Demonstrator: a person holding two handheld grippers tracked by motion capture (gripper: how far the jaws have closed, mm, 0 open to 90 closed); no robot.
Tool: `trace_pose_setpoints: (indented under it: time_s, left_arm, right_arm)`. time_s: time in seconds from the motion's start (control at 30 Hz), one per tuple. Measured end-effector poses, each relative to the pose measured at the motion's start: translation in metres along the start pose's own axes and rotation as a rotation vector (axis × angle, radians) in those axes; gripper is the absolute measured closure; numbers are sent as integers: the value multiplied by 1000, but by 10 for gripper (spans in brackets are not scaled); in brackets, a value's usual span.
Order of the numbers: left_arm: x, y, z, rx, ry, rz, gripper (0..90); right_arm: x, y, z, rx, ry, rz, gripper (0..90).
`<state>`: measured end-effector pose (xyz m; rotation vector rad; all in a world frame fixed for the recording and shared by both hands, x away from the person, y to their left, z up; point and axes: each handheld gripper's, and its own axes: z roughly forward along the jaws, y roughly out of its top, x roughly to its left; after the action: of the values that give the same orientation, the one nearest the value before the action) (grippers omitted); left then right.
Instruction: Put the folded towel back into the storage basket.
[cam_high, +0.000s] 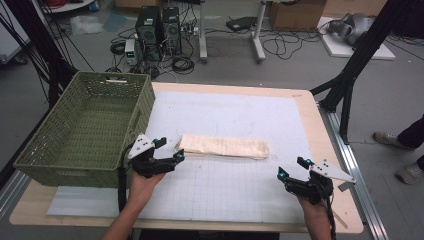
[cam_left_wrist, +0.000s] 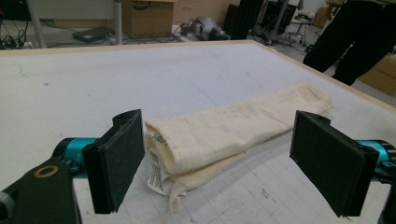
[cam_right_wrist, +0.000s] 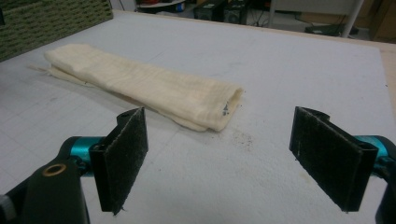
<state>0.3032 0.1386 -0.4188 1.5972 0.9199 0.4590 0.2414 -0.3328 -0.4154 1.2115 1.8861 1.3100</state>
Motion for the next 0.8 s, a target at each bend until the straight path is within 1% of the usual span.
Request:
trace_pose_setpoints:
  time_s: [0.1, 0.17, 0.2, 0.27, 0.33, 0.43, 0.5, 0.53, 0.57, 0.6, 0.7, 0.77, 0.8]
  left_arm:
    - [1, 4, 1, -13, -8, -5, 181]
    - [1, 6, 5, -10, -8, -5, 185]
    - [1, 7, 6, -4, -16, -7, 186]
    - [0, 9, 10, 9, -19, -2, 200]
    - [-1, 10, 14, 30, -12, 9, 204]
    - [2, 14, 23, 73, -5, -1, 206]
    - [2, 14, 28, 100, 3, 4, 214]
    - [3, 12, 33, 131, 12, 4, 222]
    - [3, 12, 33, 131, 12, 4, 223]
    - [4, 10, 36, 146, 15, -3, 223]
    - [10, 6, 44, 200, 42, -29, 241]
    - [12, 6, 45, 206, 49, -32, 252]
    - [13, 6, 49, 218, 51, -45, 257]
  right_arm:
    - [0, 0, 0, 1, -1, 4, 181]
    - [0, 0, 0, 0, 2, 0, 181]
    - [1, -1, 0, 2, 0, -3, 181]
    - [1, 0, 1, 3, 2, -4, 181]
    - [2, 0, 0, 4, 3, -1, 182]
    - [2, 0, -1, 3, 0, 2, 182]
    - [3, 0, -1, 5, 2, 1, 183]
    - [3, 0, -1, 4, 4, -5, 185]
    - [3, 0, -1, 4, 4, -5, 185]
    - [4, 0, -1, 5, 6, -6, 185]
    - [3, -1, 1, 13, 6, -3, 186]
    - [3, -1, 1, 16, 7, -6, 186]
    - [3, -1, 1, 17, 6, -6, 186]
